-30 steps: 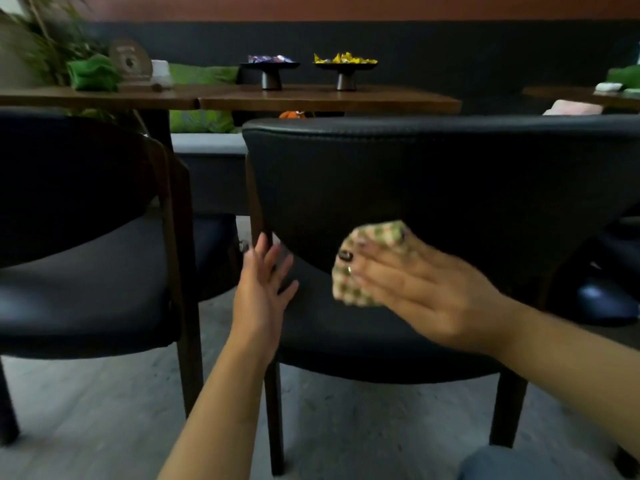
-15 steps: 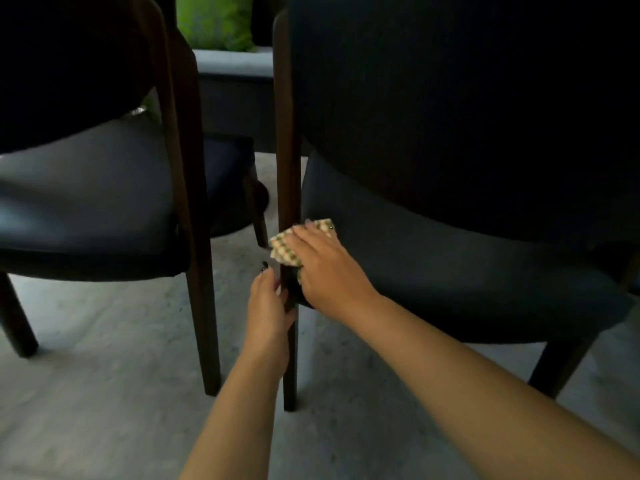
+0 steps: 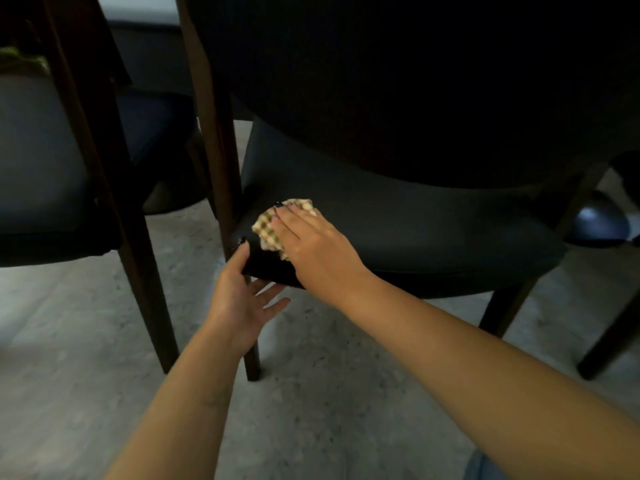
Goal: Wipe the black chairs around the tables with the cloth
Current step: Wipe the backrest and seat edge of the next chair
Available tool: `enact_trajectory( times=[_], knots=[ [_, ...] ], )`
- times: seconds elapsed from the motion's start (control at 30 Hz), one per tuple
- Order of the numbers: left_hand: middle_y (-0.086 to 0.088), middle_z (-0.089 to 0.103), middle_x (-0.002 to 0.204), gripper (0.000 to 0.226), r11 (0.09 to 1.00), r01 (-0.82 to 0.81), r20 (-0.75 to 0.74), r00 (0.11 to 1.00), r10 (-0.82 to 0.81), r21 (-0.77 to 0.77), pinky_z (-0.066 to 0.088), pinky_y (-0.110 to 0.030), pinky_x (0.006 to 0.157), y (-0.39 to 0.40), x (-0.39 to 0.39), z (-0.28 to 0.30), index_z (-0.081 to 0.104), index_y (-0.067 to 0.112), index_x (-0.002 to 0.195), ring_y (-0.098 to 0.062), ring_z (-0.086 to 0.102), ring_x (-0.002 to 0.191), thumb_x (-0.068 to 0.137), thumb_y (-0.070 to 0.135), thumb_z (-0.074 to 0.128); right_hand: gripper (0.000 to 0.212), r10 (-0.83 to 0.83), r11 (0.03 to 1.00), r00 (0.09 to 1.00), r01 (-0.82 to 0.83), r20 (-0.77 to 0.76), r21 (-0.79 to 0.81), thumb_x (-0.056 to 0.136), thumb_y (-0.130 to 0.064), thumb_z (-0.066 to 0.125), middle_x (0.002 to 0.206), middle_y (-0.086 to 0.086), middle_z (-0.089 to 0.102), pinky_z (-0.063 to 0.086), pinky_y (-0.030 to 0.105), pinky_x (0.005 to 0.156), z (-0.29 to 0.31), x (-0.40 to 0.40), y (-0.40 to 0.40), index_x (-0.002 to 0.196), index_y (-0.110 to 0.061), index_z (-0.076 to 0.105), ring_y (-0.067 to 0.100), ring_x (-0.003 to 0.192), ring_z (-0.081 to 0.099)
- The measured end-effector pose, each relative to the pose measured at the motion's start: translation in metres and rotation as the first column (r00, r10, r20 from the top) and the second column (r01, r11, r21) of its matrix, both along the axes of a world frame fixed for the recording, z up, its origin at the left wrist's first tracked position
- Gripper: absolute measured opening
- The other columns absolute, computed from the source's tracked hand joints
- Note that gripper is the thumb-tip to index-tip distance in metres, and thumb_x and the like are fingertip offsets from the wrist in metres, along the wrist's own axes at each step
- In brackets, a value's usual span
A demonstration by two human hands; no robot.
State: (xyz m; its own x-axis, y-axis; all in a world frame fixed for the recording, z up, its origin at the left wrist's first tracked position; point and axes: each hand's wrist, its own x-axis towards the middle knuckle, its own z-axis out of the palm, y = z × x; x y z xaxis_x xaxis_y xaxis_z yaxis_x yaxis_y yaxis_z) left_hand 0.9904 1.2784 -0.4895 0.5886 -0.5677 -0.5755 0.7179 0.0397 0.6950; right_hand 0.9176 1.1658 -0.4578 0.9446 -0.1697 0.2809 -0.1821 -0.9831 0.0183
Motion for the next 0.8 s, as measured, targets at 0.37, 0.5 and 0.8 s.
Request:
enact_trajectory(
  times=[0.37, 0.5, 0.8],
  knots=[
    [-0.013, 0.060, 0.122, 0.061, 0.993, 0.116, -0.135, 0.984, -0.118, -0.022, 0.050, -0.053, 0.092, -0.045, -0.052, 0.003, 0.050, 0.020, 0.129, -0.035, 0.059, 0.111, 0.078, 0.044, 0.073, 0.054, -0.111, 0.994, 0.973, 0.108, 0.200, 0.025, 0.070, 0.014, 0.062, 0.129, 0.022, 0.057, 0.037, 0.048, 0.105, -0.002, -0.095, -0.050, 0.124, 0.007, 0.058, 0.036, 0.121, 0.055],
    [-0.011, 0.059, 0.119, 0.066, 1.000, 0.019, -0.091, 0.996, -0.018, 0.008, 0.054, -0.049, 0.078, -0.050, -0.055, -0.003, 0.043, 0.021, 0.127, -0.034, 0.060, 0.107, 0.074, 0.038, 0.078, 0.045, -0.131, 0.991, 0.967, 0.133, 0.218, 0.005, 0.080, 0.009, 0.049, 0.129, 0.022, 0.057, 0.041, 0.049, 0.104, -0.005, -0.136, -0.078, 0.124, 0.006, 0.058, 0.035, 0.122, 0.054],
    [-0.012, 0.075, 0.096, 0.038, 0.980, 0.193, 0.124, 0.975, -0.185, -0.049, 0.053, -0.045, 0.087, -0.031, -0.046, -0.017, 0.053, 0.023, 0.104, -0.028, 0.072, 0.093, 0.076, 0.043, 0.070, 0.056, -0.377, 0.921, 0.895, 0.388, 0.237, 0.000, 0.074, 0.021, 0.058, 0.133, 0.025, 0.052, 0.033, 0.062, 0.107, -0.020, -0.226, -0.143, 0.128, 0.008, 0.053, 0.038, 0.128, 0.047]
  ],
)
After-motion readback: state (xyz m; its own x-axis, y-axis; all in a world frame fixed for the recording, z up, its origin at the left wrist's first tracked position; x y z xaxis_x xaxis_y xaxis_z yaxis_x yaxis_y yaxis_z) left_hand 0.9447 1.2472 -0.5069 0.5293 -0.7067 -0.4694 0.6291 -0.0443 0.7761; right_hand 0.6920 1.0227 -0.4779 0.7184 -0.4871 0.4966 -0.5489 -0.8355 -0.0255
